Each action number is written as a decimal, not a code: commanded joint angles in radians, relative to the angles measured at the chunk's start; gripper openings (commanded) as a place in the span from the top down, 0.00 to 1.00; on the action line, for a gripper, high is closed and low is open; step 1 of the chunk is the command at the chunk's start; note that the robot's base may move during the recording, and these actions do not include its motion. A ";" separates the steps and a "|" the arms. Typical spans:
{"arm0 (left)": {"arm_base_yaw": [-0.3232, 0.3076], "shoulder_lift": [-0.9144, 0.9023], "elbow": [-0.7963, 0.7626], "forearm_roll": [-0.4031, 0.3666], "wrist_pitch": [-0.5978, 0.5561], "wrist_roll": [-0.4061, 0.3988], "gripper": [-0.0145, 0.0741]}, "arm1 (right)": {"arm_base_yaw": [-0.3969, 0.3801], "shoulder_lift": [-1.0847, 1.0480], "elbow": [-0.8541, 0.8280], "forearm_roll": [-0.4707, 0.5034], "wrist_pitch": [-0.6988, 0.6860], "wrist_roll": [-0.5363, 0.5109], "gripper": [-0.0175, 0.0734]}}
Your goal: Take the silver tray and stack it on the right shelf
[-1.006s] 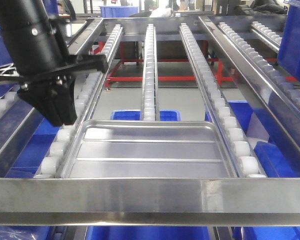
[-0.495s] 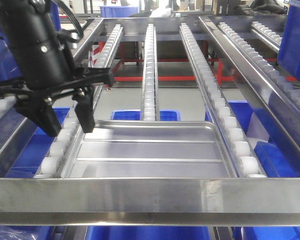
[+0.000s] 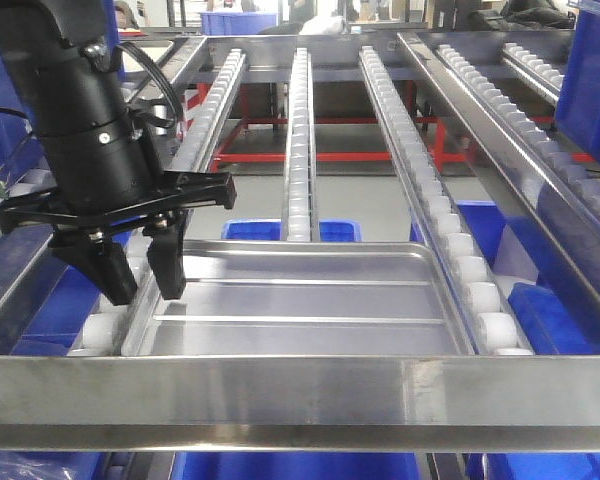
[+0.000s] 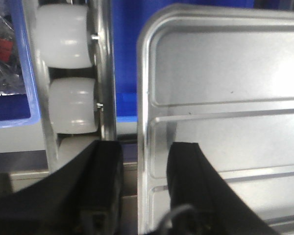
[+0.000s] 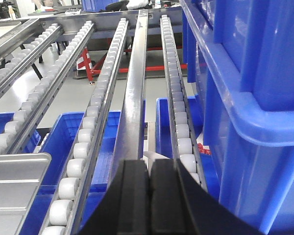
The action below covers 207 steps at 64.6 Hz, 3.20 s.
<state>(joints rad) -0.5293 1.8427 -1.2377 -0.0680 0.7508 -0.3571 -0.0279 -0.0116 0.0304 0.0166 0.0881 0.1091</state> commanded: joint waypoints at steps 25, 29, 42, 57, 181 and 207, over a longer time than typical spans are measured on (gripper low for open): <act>-0.007 -0.040 -0.023 -0.020 -0.015 -0.001 0.81 | -0.006 -0.018 -0.001 0.000 -0.088 -0.010 0.75; -0.007 -0.040 -0.023 -0.020 -0.013 -0.001 0.84 | -0.006 -0.018 -0.001 0.000 -0.088 -0.010 0.75; -0.007 -0.040 -0.023 -0.021 -0.013 -0.001 0.94 | -0.006 -0.018 -0.001 0.000 -0.088 -0.010 0.75; -0.007 -0.040 -0.023 -0.021 -0.002 -0.001 0.95 | -0.006 -0.018 -0.001 0.000 -0.088 -0.010 0.75; -0.007 -0.040 -0.023 -0.016 0.059 -0.001 0.95 | 0.398 1.056 -0.583 0.276 0.241 -0.063 0.75; -0.007 -0.040 -0.023 -0.016 0.059 -0.001 0.95 | 0.398 1.513 -0.982 0.276 0.469 -0.063 0.74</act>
<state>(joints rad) -0.5293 1.8486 -1.2395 -0.0807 0.7791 -0.3571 0.3689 1.4577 -0.8495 0.2822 0.5221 0.0581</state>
